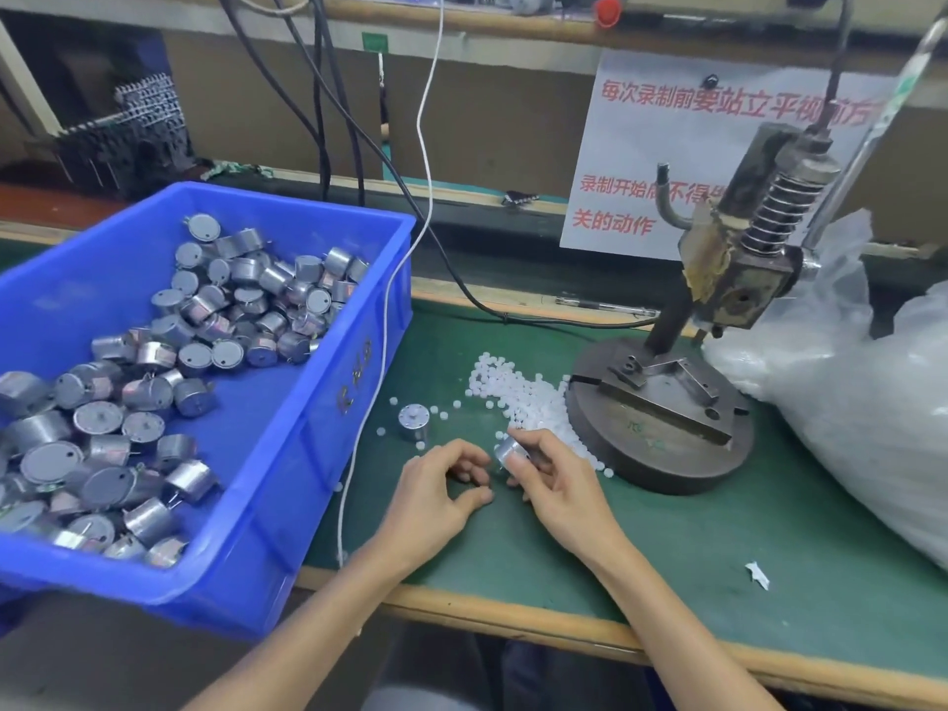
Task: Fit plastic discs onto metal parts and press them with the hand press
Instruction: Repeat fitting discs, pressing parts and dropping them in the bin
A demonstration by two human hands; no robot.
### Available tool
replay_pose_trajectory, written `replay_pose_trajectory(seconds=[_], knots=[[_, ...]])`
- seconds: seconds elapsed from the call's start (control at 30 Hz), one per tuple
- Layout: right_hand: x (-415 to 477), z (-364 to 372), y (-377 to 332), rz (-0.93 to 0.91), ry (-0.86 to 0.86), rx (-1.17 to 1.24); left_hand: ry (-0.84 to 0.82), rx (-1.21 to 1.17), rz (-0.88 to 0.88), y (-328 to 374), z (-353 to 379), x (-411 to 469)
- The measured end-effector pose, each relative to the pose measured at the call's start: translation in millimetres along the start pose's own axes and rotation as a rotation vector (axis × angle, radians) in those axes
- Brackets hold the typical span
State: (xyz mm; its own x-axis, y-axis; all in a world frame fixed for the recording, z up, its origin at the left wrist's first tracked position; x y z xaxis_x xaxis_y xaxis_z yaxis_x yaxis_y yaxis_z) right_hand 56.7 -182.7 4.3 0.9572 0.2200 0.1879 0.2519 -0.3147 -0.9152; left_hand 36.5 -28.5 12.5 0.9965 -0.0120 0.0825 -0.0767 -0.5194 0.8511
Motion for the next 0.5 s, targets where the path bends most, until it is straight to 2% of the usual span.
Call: replay_pose_trajectory(seconds=[0.17,0.37,0.5], knots=[[-1.4,3.7,-6.9,-0.098,-0.068,-0.066,-0.004,-0.004,0.012,-3.7,0.6,-0.5],[0.2,5.6,-10.5,-0.113,-0.086,-0.07,0.045,0.129,0.096,-3.7,0.2,-3.0],[1.2,7.0,-9.7,-0.123,-0.093,-0.105,0.029,0.131,0.095,-5.2,0.0,-2.8]])
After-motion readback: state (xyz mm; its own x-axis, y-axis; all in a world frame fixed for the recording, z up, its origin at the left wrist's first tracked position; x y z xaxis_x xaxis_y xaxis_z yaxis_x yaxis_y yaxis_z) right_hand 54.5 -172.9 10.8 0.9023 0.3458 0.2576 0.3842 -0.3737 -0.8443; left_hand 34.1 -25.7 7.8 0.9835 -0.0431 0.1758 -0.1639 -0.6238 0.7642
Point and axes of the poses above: each hand's wrist, its own x-axis towards the middle knuckle, its own z-axis out of the palm, y = z × x, the point moved 3 cm from there along x, towards the middle knuckle, and after that the axes turned 5 degrees about -z, right-handed, at the moved point
